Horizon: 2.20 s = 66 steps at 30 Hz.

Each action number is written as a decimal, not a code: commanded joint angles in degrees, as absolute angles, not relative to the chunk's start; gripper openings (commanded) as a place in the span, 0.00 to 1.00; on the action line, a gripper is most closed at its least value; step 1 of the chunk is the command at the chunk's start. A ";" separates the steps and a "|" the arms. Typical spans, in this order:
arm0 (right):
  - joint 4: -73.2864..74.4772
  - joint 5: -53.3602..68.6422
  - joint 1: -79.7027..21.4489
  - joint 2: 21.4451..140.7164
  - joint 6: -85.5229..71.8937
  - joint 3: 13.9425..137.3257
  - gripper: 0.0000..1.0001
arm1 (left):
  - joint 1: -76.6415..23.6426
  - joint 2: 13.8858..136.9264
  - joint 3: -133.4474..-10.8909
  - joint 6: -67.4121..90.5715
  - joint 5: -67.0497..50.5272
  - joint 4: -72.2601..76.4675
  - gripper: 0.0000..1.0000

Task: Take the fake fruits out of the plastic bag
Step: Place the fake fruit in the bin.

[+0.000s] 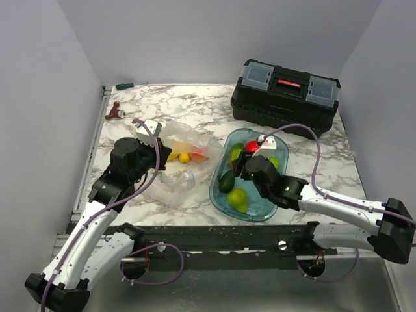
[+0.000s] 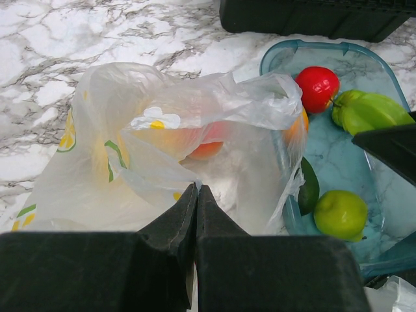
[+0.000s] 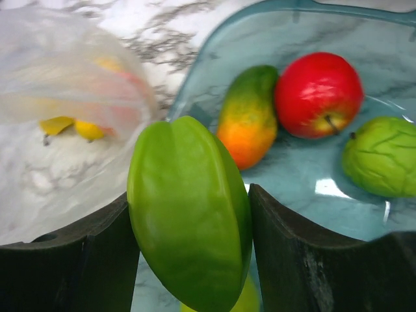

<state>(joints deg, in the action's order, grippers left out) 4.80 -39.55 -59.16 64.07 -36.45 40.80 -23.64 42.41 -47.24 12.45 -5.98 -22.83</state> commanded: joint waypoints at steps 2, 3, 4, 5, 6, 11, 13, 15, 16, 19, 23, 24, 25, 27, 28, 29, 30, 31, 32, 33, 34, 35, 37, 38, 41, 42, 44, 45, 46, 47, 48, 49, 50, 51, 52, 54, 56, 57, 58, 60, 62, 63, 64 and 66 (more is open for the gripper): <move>9.17 -28.73 -45.86 66.41 -45.56 37.86 0.01 | -23.47 42.42 -48.07 12.22 -5.43 -23.06 0.00; 7.89 -26.67 -44.49 66.42 -45.10 36.92 0.01 | -23.47 42.37 -48.08 12.17 -5.51 -23.07 0.00; 6.75 -25.55 -44.30 66.35 -44.45 36.23 0.01 | -23.47 42.16 -47.84 12.15 -5.42 -22.91 0.00; 6.22 -24.80 -44.30 66.20 -43.82 35.87 0.01 | -23.47 41.94 -47.56 12.13 -5.20 -22.62 0.00; 5.89 -24.15 -44.30 66.11 -43.85 35.51 0.01 | -23.47 41.83 -47.46 12.13 -5.14 -22.43 0.00; 3.96 -21.72 -43.93 65.80 -44.19 33.42 0.01 | -23.51 42.62 -47.95 12.13 -6.43 -22.59 0.00; 3.91 -20.78 -43.81 66.24 -44.54 33.07 0.01 | -23.48 42.92 -47.94 12.17 -7.10 -22.61 0.00; 3.56 -19.59 -43.64 67.09 -44.98 32.57 0.04 | -23.47 43.15 -48.01 12.13 -7.53 -22.60 0.00; 3.34 -19.07 -43.59 67.78 -45.21 32.38 0.07 | -23.49 43.13 -47.99 12.13 -7.72 -22.57 0.00; 2.97 -17.36 -43.42 70.87 -45.39 32.23 0.10 | -23.52 43.20 -47.92 12.13 -8.21 -22.34 0.00; 1.06 -15.56 -43.29 74.40 -44.88 32.24 0.23 | -23.46 43.15 -47.92 12.04 -8.95 -22.09 0.00; 0.82 -15.50 -43.26 75.00 -44.83 32.36 0.26 | -23.49 43.07 -47.83 12.04 -9.12 -21.98 0.00; 0.75 -15.50 -43.32 75.64 -44.55 32.65 0.29 | -23.48 42.96 -47.73 12.04 -9.35 -21.89 0.00; 0.74 -15.42 -43.33 76.25 -44.22 32.95 0.39 | -23.49 42.84 -47.64 11.95 -9.82 -21.63 0.00; 0.79 -15.50 -43.32 76.37 -44.05 32.92 0.43 | -23.52 42.74 -47.57 11.95 -10.01 -21.59 0.00; 0.79 -15.65 -43.25 76.38 -43.89 32.87 0.49 | -23.47 42.65 -47.55 11.95 -10.21 -21.53 0.00; 0.79 -15.76 -43.32 76.33 -43.87 32.87 0.52 | -23.49 42.63 -47.55 11.91 -10.40 -21.46 0.00; 0.77 -15.90 -43.26 76.41 -43.82 32.82 0.56 | -23.47 42.63 -47.55 11.87 -10.75 -21.47 0.00; 0.75 -16.00 -43.28 76.54 -43.78 32.76 0.59 | -23.51 42.53 -47.57 11.87 -11.10 -21.38 0.00; 0.62 -16.07 -43.30 76.59 -43.69 32.69 0.61 | -23.51 42.51 -47.56 11.88 -11.38 -21.31 0.00; 0.59 -16.00 -43.24 76.68 -43.53 32.70 0.63 | -23.50 42.46 -47.46 11.87 -11.50 -21.19 0.00; 0.55 -15.99 -43.29 76.73 -43.52 32.70 0.65 | -23.47 42.44 -47.46 11.87 -11.60 -21.20 0.00; 0.53 -15.90 -43.31 76.89 -43.35 32.78 0.70 | -23.53 42.44 -47.46 11.87 -11.60 -21.23 0.00; 0.61 -15.89 -43.27 77.04 -43.22 32.90 0.72 | -23.47 42.45 -47.46 11.88 -11.63 -21.19 0.00; 0.61 -15.54 -43.22 76.86 -43.08 33.16 0.77 | -23.47 42.36 -47.44 11.87 -11.67 -21.26 0.00; 0.55 -15.49 -43.27 76.55 -43.03 33.24 0.77 | -23.50 42.34 -47.38 11.86 -11.65 -21.23 0.00; 0.69 -15.29 -43.25 75.77 -43.02 33.40 0.78 | -23.52 42.32 -47.38 11.90 -11.68 -21.23 0.00; 1.11 -15.16 -43.33 75.27 -42.91 33.58 0.78 | -23.48 42.36 -47.38 11.88 -11.77 -21.21 0.00; 1.56 -15.20 -43.32 74.66 -42.89 33.83 0.78 | -23.52 42.34 -47.37 11.91 -11.92 -21.24 0.00; 2.24 -15.14 -43.27 73.93 -42.89 34.13 0.78 | -23.56 42.45 -47.38 11.87 -12.12 -21.11 0.00; 3.01 -15.16 -43.31 73.23 -42.69 34.65 0.78 | -23.48 42.51 -47.44 11.87 -12.33 -21.12 0.00; 4.13 -15.20 -43.28 72.28 -42.26 35.13 0.78 | -23.49 42.60 -47.45 11.87 -12.58 -21.13 0.00; 5.21 -15.50 -43.27 71.46 -41.69 35.92 0.79 | -23.48 42.70 -47.48 11.93 -12.77 -21.10 0.00; 6.42 -15.97 -43.26 70.18 -41.16 36.54 0.79 | -23.47 42.76 -47.59 11.91 -13.13 -21.10 0.00; 7.28 -16.86 -43.32 69.16 -40.69 37.37 0.79 | -23.53 42.85 -47.55 11.87 -13.46 -21.09 0.00; 9.07 -18.27 -43.30 66.92 -39.74 39.03 0.79 | -23.49 42.63 -47.56 11.87 -13.95 -21.00 0.00; 10.62 -19.28 -43.49 65.66 -38.97 41.55 0.79 | -23.55 42.32 -47.25 11.87 -14.23 -20.60 0.00; 11.16 -19.52 -43.87 65.64 -38.49 43.10 0.78 | -23.51 42.28 -47.20 11.87 -14.39 -20.45 0.00; 11.48 -19.95 -44.73 65.93 -37.78 44.41 0.79 | -23.55 42.28 -47.24 11.89 -14.62 -20.45 0.00; 11.49 -21.30 -47.18 67.01 -36.48 47.23 0.79 | -23.54 42.28 -47.29 11.85 -15.25 -20.44 0.00; 10.21 -22.88 -50.59 68.52 -34.97 49.44 0.78 | -23.55 42.19 -47.13 11.69 -16.49 -20.02 0.00; 9.12 -23.33 -52.26 69.20 -34.27 50.21 0.78 | -23.56 42.08 -46.98 11.69 -17.13 -19.68 0.00; 7.23 -22.95 -54.06 69.84 -33.48 50.69 0.77 | -23.55 42.13 -46.94 11.69 -17.66 -19.47 0.00; 1.97 -20.61 -56.64 70.77 -31.84 50.31 0.73 | -23.55 42.27 -47.10 11.60 -18.93 -19.39 0.00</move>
<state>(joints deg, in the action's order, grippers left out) 7.53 -20.69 -51.75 68.38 -36.10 49.47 -23.64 42.89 -47.22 12.19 -14.55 -21.65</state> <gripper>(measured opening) 0.759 0.002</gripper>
